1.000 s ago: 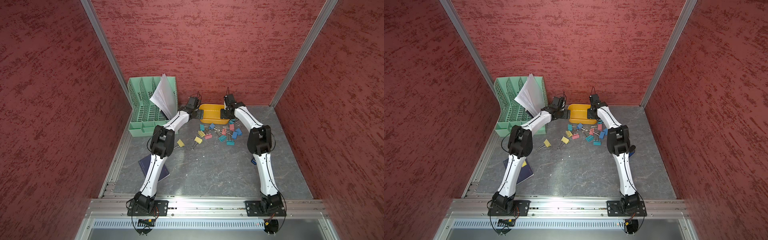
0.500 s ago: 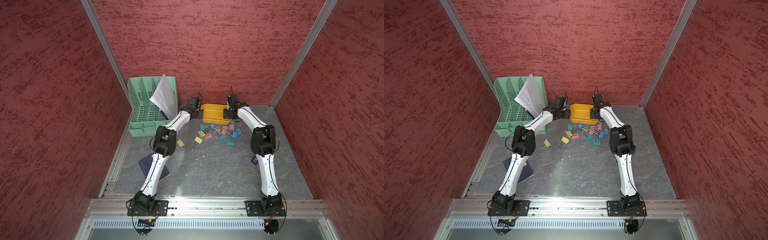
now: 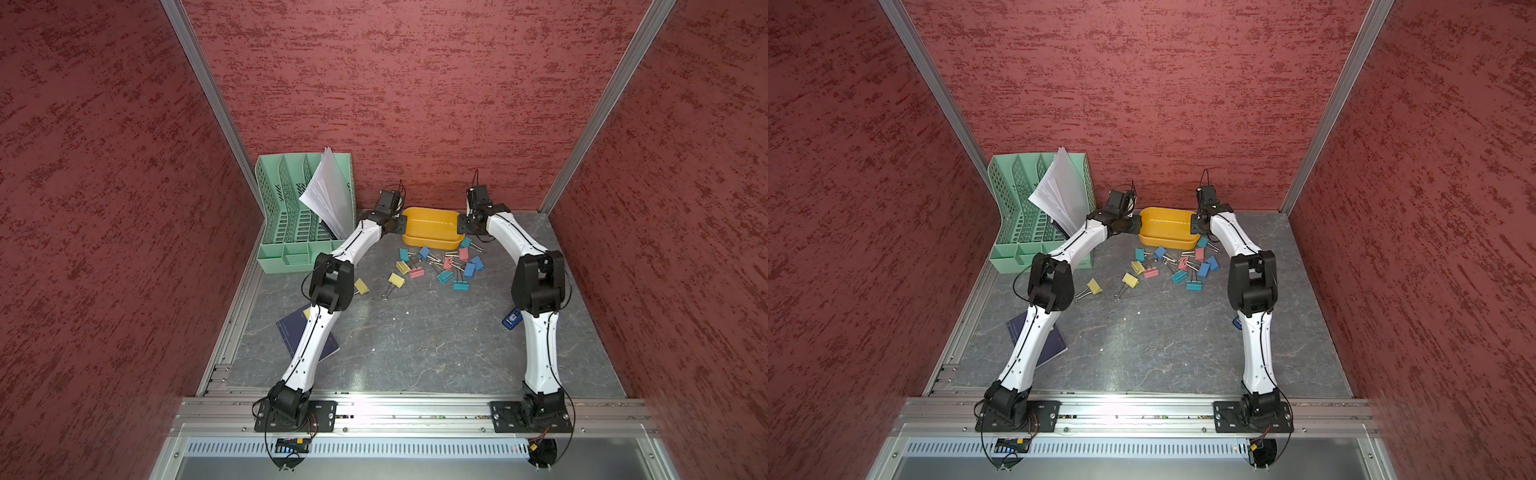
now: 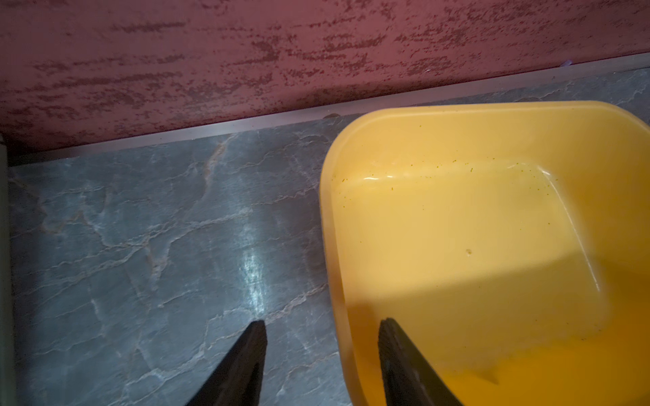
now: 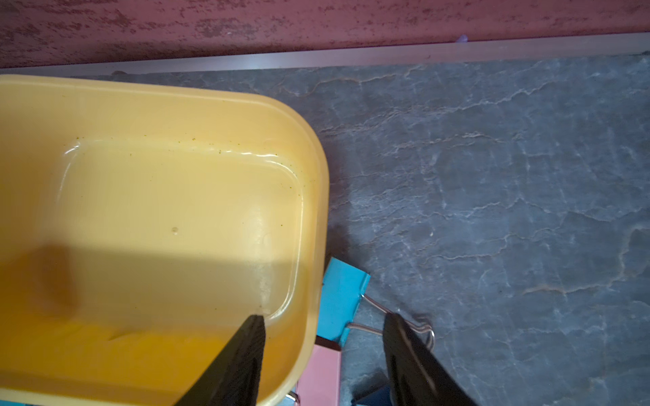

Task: Put the binder clips in the storage box
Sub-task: Pick up the storage box at the center of the board.

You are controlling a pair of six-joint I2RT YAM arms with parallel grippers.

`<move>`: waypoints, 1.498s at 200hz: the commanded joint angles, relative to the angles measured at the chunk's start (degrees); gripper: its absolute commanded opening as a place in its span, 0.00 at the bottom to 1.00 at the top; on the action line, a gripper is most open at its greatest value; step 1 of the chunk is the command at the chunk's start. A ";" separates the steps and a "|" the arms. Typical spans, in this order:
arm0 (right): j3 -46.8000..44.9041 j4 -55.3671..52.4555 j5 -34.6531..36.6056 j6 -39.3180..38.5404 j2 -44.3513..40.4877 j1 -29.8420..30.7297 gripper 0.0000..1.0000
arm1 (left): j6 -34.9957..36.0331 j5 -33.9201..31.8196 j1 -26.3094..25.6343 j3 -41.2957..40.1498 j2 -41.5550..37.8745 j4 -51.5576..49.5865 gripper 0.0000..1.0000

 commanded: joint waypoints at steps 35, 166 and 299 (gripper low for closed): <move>3.47 -0.06 -5.88 1.52 3.24 -0.98 0.58 | 0.60 2.58 -0.66 4.00 3.94 -1.96 0.52; 0.74 4.95 -13.15 5.50 0.88 -0.28 0.08 | -1.71 6.08 -0.93 0.41 -0.47 0.31 0.01; -52.43 4.47 -23.39 5.70 -53.07 4.71 0.11 | -15.65 -4.38 -19.35 -73.03 -61.32 7.46 0.00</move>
